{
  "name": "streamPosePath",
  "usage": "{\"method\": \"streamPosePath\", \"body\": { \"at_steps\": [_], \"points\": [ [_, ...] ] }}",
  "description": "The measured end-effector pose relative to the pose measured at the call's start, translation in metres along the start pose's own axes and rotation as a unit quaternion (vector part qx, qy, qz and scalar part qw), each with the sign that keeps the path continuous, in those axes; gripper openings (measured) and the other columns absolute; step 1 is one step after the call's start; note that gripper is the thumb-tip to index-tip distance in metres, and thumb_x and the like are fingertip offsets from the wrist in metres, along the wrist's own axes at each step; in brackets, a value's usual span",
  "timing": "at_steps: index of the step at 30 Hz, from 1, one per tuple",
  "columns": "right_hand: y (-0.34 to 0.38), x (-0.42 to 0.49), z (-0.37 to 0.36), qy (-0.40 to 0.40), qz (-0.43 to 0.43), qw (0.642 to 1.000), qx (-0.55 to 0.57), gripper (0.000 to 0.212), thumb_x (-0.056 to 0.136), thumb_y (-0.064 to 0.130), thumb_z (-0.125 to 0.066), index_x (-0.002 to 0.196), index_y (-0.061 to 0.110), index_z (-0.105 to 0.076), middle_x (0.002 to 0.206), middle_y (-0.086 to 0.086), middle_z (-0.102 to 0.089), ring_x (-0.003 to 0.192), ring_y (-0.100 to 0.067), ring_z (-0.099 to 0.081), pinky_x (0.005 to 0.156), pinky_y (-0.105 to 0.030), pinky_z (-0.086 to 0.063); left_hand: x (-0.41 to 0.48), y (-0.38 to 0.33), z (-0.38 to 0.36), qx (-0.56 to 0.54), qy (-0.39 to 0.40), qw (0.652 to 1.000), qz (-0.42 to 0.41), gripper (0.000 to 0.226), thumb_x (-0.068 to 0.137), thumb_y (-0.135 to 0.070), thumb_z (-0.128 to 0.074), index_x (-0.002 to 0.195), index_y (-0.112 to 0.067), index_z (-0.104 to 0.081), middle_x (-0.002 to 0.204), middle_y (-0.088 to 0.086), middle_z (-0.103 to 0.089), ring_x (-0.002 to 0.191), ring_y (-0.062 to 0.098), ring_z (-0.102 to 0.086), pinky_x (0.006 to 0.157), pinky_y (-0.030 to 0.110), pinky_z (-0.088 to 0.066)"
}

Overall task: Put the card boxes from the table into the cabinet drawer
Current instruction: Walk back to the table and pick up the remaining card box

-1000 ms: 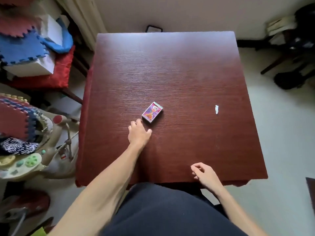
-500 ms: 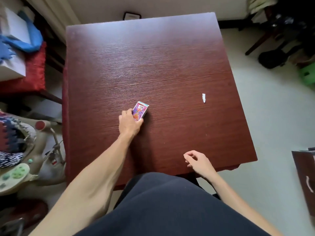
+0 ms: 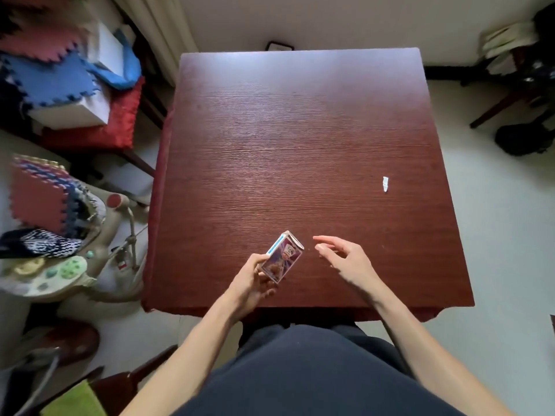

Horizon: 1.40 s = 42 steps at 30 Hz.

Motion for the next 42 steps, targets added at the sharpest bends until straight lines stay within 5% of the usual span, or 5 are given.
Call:
{"method": "streamPosePath", "body": {
  "at_steps": [5, 8, 14, 24, 42],
  "points": [
    [0.026, -0.014, -0.014, 0.038, 0.038, 0.998, 0.043, 0.022, 0.094, 0.035, -0.07, 0.115, 0.034, -0.077, 0.087, 0.023, -0.076, 0.074, 0.008, -0.064, 0.069, -0.006, -0.044, -0.031, 0.013, -0.012, -0.047, 0.05, 0.998, -0.009, 0.038, 0.085, -0.041, -0.048, 0.103, -0.015, -0.07, 0.083, 0.005, -0.065, 0.068, 0.015, -0.053, 0.065, 0.03, -0.041],
    [0.031, -0.021, -0.017, 0.047, 0.045, 0.995, 0.069, 0.022, 0.094, 0.03, -0.071, 0.115, 0.028, -0.078, 0.1, 0.014, -0.08, 0.092, 0.002, -0.07, 0.078, -0.008, -0.05, -0.042, 0.011, -0.019, -0.044, 0.061, 0.996, -0.042, 0.036, 0.09, -0.037, -0.043, 0.09, -0.024, -0.077, 0.084, 0.005, -0.069, 0.072, 0.015, -0.056, 0.067, 0.031, -0.041],
    [0.036, -0.031, -0.017, 0.038, 0.059, 0.993, 0.096, 0.02, 0.095, 0.017, -0.07, 0.113, 0.018, -0.079, 0.101, -0.005, -0.081, 0.087, 0.002, -0.07, 0.074, -0.007, -0.049, -0.044, 0.011, -0.026, -0.028, 0.085, 0.996, -0.017, 0.045, 0.09, -0.04, -0.043, 0.117, -0.011, -0.063, 0.093, 0.009, -0.063, 0.077, 0.017, -0.053, 0.071, 0.031, -0.041],
    [0.026, -0.04, -0.008, 0.025, 0.059, 0.992, 0.11, 0.018, 0.093, 0.023, -0.073, 0.11, 0.021, -0.079, 0.098, -0.003, -0.081, 0.095, -0.017, -0.074, 0.079, -0.016, -0.054, -0.045, 0.019, -0.032, -0.02, 0.117, 0.993, -0.012, 0.049, 0.087, -0.044, -0.046, 0.123, -0.014, -0.064, 0.098, 0.006, -0.068, 0.081, 0.015, -0.059, 0.076, 0.031, -0.043],
    [0.013, -0.048, 0.0, 0.023, -0.009, 0.993, 0.115, 0.02, 0.096, 0.019, -0.065, 0.104, 0.026, -0.081, 0.1, 0.0, -0.08, 0.091, -0.013, -0.07, 0.078, -0.031, -0.056, -0.047, 0.026, -0.051, -0.043, 0.055, 0.997, -0.018, 0.047, 0.089, -0.036, -0.053, 0.124, -0.005, -0.061, 0.095, 0.014, -0.06, 0.073, 0.017, -0.057, 0.07, 0.032, -0.048]
  ]
}}
Point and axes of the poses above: each hand's wrist, its own x-axis towards the middle knuckle, its own z-axis out of the back of the hand, y = z × x, the point moved 4 cm from there along x, towards the middle knuckle
